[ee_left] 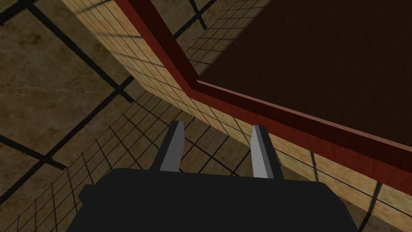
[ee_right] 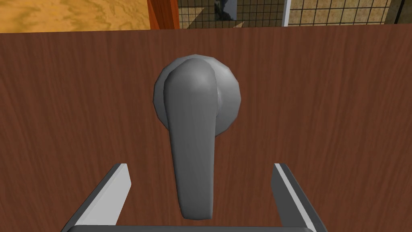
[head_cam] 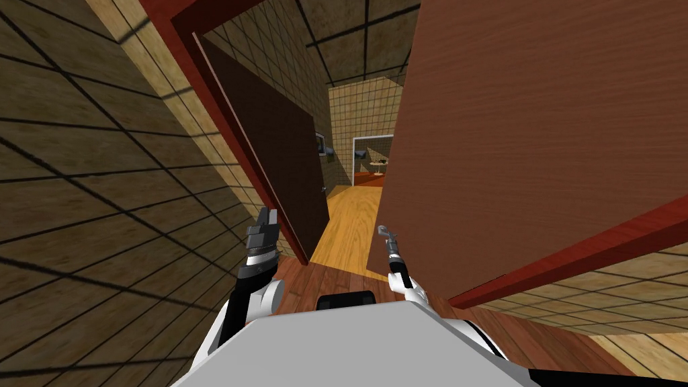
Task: Push the door open
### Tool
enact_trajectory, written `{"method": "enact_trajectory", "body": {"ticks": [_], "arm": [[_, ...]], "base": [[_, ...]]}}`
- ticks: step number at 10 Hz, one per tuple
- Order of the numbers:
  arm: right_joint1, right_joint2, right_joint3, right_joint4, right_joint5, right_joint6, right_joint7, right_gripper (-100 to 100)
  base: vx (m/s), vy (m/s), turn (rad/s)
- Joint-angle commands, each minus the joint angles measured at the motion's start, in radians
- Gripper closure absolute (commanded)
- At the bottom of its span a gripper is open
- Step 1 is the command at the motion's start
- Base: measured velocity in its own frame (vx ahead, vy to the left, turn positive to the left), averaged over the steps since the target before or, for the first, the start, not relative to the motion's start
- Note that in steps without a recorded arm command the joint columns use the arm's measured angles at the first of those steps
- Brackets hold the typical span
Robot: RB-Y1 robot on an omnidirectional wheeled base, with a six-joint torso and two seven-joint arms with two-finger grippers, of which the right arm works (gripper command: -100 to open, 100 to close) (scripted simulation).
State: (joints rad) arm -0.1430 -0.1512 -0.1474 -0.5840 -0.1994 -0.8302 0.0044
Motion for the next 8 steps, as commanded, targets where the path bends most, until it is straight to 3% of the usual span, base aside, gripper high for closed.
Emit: {"method": "enact_trajectory", "body": {"ticks": [1,3,4,8], "arm": [[0.001,0.0,-0.003,0.001,-0.001,-0.001,0.001,-100],[0.002,0.001,-0.003,-0.001,-0.002,-0.001,0.002,-100],[0.002,0.001,-0.003,-0.001,-0.002,-0.001,0.002,100],[0.002,0.001,-0.003,-0.001,-0.002,-0.001,0.002,100]], "base": [[0.195,-0.023,0.022],[0.136,-0.028,0.012],[-0.01,0.004,-0.004],[-0.019,0.004,0.001]]}}
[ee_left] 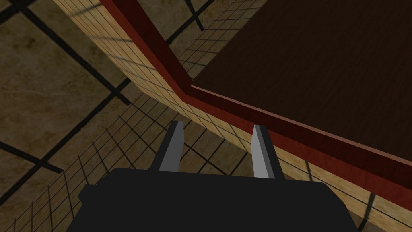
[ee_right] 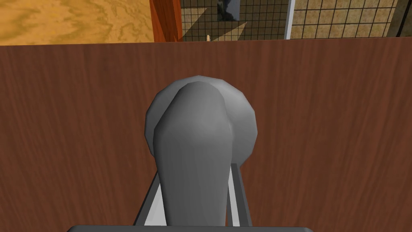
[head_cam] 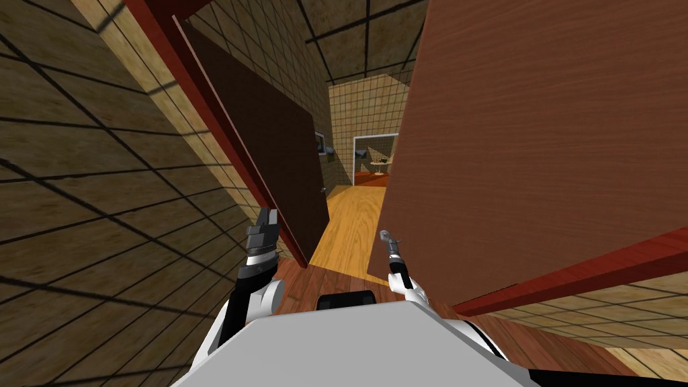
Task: Push the door open
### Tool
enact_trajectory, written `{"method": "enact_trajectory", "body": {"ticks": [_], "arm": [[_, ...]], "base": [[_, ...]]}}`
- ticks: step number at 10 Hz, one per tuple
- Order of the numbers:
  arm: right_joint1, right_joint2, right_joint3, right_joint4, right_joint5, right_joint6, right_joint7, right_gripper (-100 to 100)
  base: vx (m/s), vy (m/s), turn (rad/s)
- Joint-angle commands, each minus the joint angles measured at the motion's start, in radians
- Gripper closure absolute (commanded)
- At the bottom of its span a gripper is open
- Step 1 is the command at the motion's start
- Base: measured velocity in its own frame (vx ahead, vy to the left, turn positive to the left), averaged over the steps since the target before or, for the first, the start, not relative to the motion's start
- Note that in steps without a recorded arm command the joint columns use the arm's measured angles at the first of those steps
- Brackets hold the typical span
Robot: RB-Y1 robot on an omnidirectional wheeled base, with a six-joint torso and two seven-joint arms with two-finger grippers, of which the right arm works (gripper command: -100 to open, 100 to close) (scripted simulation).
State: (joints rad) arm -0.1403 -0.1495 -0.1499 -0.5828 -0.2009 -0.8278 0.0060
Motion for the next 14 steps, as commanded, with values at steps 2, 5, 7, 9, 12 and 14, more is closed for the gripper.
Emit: {"method": "enact_trajectory", "body": {"ticks": [2,5,7,9,12,14], "arm": [[0.002,-0.003,-0.015,0.003,-0.009,0.0,0.006,100],[0.003,-0.008,-0.037,0.006,-0.023,-0.001,0.013,100],[0.005,-0.013,-0.06,0.01,-0.037,-0.002,0.022,100],[0.007,-0.017,-0.081,0.013,-0.05,-0.003,0.029,100],[0.009,-0.022,-0.103,0.017,-0.064,-0.003,0.037,100],[0.01,-0.026,-0.121,0.019,-0.075,-0.004,0.044,100]], "base": [[0.057,-0.001,-0.02],[0.184,0.02,-0.054],[0.213,-0.005,-0.048],[0.21,0.005,-0.061],[0.148,0.002,-0.037],[0.167,0.01,-0.056]]}}
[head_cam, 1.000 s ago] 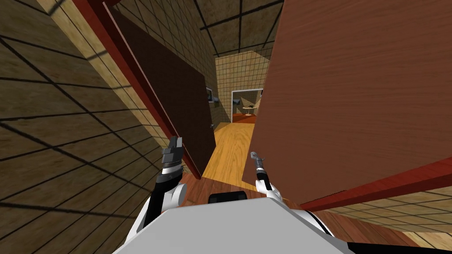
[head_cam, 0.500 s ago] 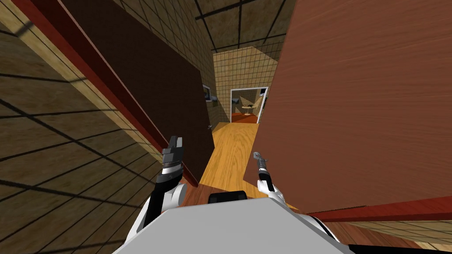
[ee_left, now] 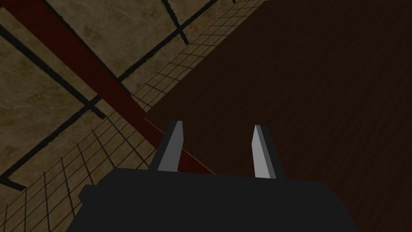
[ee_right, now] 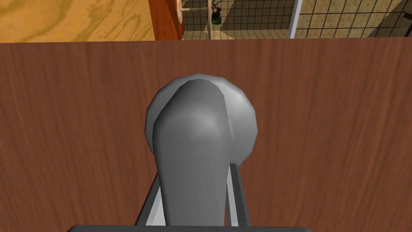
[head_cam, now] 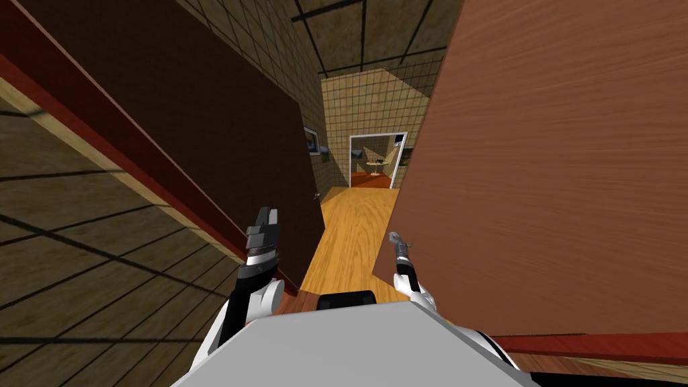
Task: Push the door open
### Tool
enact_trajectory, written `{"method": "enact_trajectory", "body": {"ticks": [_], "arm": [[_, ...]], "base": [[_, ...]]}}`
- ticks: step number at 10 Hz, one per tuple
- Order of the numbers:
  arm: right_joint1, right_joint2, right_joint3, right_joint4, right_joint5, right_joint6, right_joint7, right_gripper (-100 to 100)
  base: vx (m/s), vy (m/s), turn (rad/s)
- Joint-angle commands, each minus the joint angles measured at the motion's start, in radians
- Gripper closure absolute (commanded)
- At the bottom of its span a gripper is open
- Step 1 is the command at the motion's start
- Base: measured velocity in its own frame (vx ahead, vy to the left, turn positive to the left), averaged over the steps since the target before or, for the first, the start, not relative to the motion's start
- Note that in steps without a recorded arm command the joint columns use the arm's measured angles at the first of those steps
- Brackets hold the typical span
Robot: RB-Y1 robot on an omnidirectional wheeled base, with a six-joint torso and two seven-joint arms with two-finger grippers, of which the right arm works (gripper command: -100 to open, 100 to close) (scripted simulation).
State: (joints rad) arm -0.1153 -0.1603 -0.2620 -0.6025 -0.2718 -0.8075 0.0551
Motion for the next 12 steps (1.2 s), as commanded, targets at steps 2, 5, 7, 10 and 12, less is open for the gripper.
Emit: {"method": "enact_trajectory", "body": {"ticks": [2,5,7,10,12], "arm": [[-0.013,-0.021,-0.033,0.043,-0.019,-0.025,0.003,100],[-0.011,-0.026,-0.057,0.047,-0.034,-0.026,0.012,100],[-0.009,-0.03,-0.074,0.049,-0.045,-0.027,0.018,100],[-0.007,-0.036,-0.103,0.054,-0.063,-0.028,0.028,100],[-0.005,-0.04,-0.123,0.057,-0.076,-0.028,0.036,100]], "base": [[0.096,0.001,-0.029],[0.13,0.011,-0.049],[0.183,0.021,-0.065],[0.174,0.02,-0.063],[0.161,-0.001,-0.055]]}}
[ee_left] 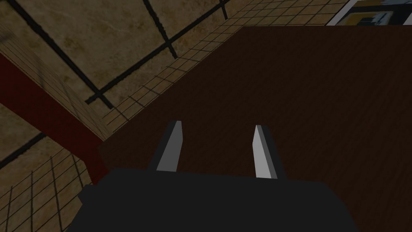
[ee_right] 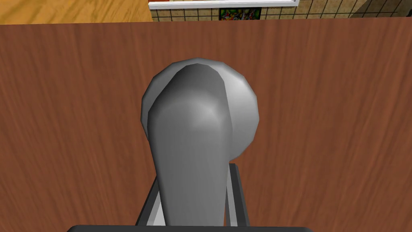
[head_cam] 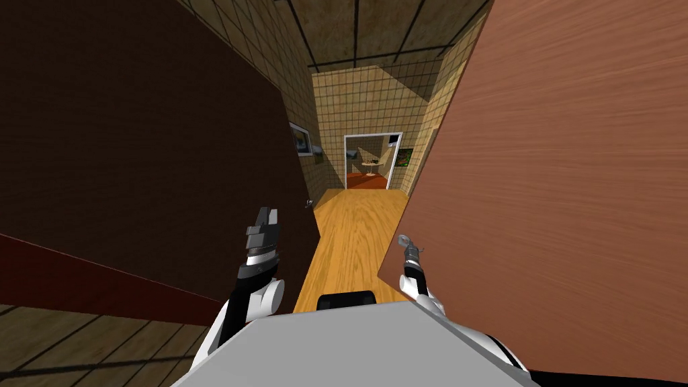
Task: Push the door open
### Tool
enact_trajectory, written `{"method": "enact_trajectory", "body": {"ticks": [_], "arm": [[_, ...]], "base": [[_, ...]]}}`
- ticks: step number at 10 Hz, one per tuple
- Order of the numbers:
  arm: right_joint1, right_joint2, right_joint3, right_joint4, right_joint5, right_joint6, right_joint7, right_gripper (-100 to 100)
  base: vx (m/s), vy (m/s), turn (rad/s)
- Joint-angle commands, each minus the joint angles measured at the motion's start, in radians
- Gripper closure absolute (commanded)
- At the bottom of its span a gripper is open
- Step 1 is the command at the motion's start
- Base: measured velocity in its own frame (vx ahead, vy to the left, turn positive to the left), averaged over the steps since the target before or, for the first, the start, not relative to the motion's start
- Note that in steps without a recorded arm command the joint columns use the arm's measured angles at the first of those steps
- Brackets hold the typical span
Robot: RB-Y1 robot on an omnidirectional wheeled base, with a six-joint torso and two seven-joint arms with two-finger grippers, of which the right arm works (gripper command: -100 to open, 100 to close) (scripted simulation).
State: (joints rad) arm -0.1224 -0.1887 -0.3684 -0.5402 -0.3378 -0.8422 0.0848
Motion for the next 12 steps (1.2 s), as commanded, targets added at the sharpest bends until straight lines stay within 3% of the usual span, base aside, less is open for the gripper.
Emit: {"method": "enact_trajectory", "body": {"ticks": [1,6,7,12], "arm": [[0.003,-0.014,-0.026,-0.004,-0.016,0.006,0.01,100],[0.006,-0.023,-0.07,0.003,-0.043,0.005,0.025,100],[0.001,-0.024,-0.062,0.019,-0.038,0.003,0.021,100],[0.006,-0.038,-0.119,0.032,-0.08,-0.009,0.045,100]], "base": [[0.239,0.038,-0.077],[0.177,0.023,-0.063],[0.082,0.007,-0.039],[0.171,-0.039,-0.029]]}}
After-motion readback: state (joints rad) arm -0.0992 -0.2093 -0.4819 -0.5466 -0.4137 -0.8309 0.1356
